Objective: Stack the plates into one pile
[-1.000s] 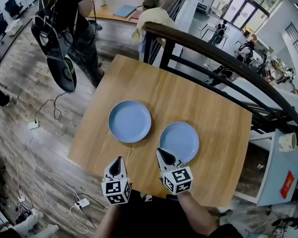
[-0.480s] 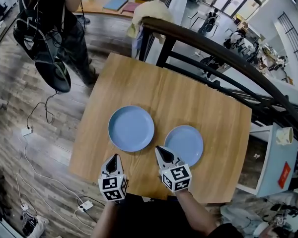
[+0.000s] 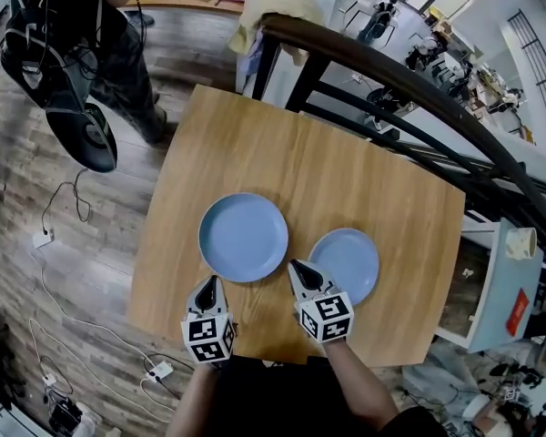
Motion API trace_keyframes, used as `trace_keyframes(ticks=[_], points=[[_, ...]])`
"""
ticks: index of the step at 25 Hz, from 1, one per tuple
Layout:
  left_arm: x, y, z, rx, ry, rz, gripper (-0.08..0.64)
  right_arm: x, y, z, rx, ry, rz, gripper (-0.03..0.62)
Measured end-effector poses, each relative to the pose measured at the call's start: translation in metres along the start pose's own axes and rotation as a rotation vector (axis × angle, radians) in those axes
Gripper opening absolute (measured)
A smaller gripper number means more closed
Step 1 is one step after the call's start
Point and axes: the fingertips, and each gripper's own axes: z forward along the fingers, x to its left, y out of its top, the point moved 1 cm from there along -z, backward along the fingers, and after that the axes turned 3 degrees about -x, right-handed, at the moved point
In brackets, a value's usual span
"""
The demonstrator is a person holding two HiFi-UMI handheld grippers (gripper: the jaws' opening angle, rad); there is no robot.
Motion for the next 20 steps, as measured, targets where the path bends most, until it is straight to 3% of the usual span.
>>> trace_keyframes(ticks=[10, 14, 17, 20], points=[[0.018, -0.006, 0.025, 0.056, 0.002, -0.024, 0.025, -0.013, -0.012, 0.028, 0.064, -0.019, 0.0, 0.037], [0.026, -0.013, 0.037, 0.076, 0.005, -0.042, 0.031, -0.02, -0.021, 0.039, 0.092, -0.033, 0.005, 0.095], [0.029, -0.019, 0.042, 0.102, 0.0, -0.06, 0.12, -0.025, -0.028, 0.043, 0.124, -0.045, 0.007, 0.109], [0.035, -0.025, 0.051, 0.122, 0.005, -0.07, 0.134, -0.033, -0.036, 0.05, 0.147, -0.06, 0.015, 0.115]])
